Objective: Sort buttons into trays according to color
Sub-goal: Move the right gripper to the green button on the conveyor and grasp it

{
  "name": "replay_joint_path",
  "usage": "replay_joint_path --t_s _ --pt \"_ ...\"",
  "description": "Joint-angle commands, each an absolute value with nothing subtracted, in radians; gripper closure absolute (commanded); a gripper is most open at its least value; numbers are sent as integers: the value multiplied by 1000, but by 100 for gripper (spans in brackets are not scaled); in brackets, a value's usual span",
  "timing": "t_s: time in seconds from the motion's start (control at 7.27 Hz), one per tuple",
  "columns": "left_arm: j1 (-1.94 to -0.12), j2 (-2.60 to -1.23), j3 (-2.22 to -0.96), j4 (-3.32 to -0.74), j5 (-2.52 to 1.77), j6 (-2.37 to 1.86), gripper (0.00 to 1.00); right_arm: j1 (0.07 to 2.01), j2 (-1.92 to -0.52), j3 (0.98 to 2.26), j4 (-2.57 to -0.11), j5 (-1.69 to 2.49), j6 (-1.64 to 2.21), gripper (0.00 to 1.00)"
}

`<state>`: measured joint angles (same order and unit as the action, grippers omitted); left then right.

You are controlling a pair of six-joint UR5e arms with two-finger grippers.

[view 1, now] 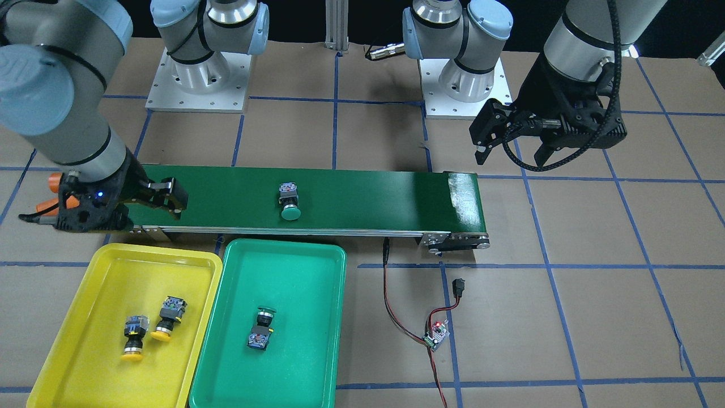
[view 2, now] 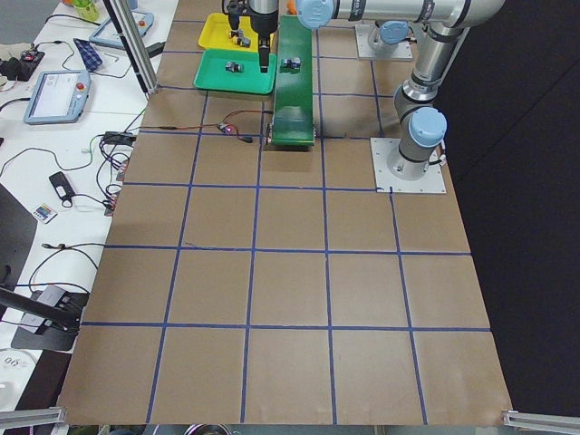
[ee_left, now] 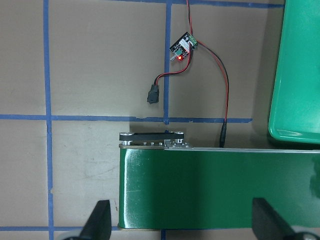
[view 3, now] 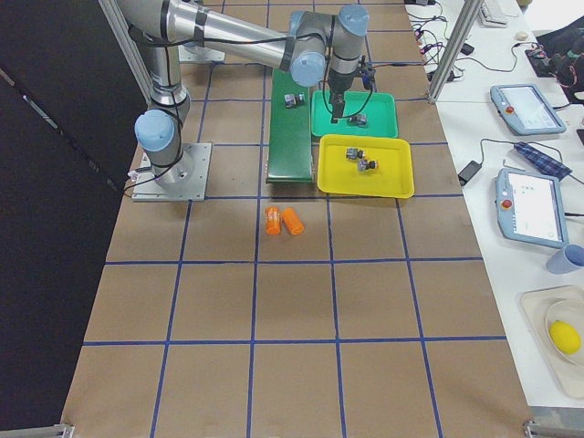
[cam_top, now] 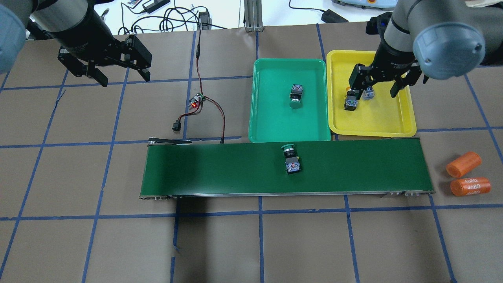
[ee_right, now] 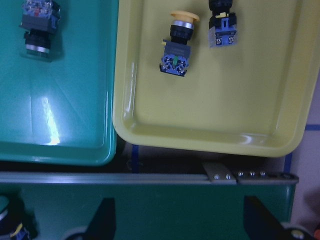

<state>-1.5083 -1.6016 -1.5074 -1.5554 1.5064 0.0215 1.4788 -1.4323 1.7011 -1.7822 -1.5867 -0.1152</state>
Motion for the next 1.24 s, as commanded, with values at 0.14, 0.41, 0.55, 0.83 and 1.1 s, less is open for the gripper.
replay_joint_path --t_s 0.14,0.41,0.55,0.83,1.1 --pt "-1508 -1601 -1506 -1555 1506 21 0 1480 -1572 2003 -2006 -1575 -124 9" --pt "-1508 -1601 -1506 -1554 1506 21 0 1480 -1572 2022 -2056 -1577 -123 6" --pt "-1508 -1600 -1508 -1555 1508 21 0 1480 -1572 2023 -2052 -1577 -123 5" --pt "-1508 -1601 -1505 -1554 1506 21 0 1480 -1572 2025 -2051 -1575 -123 5" --pt "-1508 -1601 -1505 -1554 1508 21 0 1480 -1572 2025 -2052 -1577 -124 5"
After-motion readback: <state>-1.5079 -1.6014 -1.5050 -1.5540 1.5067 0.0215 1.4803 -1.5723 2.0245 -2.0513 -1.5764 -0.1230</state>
